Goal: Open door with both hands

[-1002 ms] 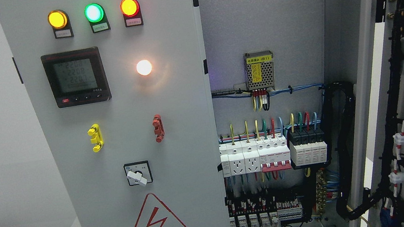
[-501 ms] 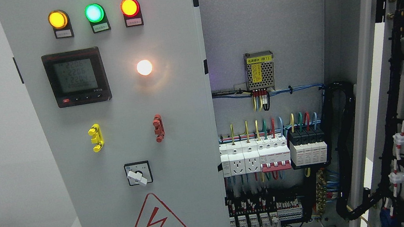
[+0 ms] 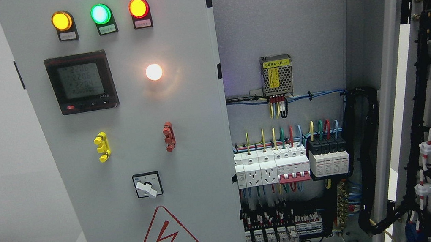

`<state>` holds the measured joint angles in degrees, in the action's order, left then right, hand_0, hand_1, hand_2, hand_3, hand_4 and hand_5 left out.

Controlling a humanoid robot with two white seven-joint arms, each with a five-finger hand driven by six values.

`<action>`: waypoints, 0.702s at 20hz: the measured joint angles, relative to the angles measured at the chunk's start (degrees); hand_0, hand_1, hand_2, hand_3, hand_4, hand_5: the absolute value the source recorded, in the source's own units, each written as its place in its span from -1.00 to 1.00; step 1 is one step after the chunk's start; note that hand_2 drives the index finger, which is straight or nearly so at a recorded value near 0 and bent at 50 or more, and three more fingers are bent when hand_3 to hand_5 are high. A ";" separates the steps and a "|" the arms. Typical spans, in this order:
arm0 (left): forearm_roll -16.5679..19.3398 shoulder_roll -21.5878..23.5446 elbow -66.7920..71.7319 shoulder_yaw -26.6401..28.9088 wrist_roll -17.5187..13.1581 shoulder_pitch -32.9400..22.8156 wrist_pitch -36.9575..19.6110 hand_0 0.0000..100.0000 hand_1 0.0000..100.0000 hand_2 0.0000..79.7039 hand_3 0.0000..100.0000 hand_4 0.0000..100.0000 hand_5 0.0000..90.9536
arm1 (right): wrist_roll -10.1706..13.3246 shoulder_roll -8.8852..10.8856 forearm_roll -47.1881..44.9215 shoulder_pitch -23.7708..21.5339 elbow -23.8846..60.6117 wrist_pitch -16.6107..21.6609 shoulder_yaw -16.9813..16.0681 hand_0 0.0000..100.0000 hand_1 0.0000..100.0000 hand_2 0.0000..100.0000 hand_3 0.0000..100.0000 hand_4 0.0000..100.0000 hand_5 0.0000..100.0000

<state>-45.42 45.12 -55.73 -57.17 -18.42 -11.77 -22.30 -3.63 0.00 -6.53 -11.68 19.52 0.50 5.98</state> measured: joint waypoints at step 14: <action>13.59 -24.66 35.24 14.65 0.41 6.23 5.18 -1.00 -1.00 -1.00 -1.00 -0.92 -1.00 | 0.00 0.00 -0.05 -0.01 0.01 -0.03 0.06 -1.00 -1.00 -1.00 -1.00 -1.00 -1.00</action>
<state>-31.83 20.46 -20.49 -42.52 -18.01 -5.55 -17.13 -3.63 0.00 -6.58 -11.69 19.53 0.47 6.04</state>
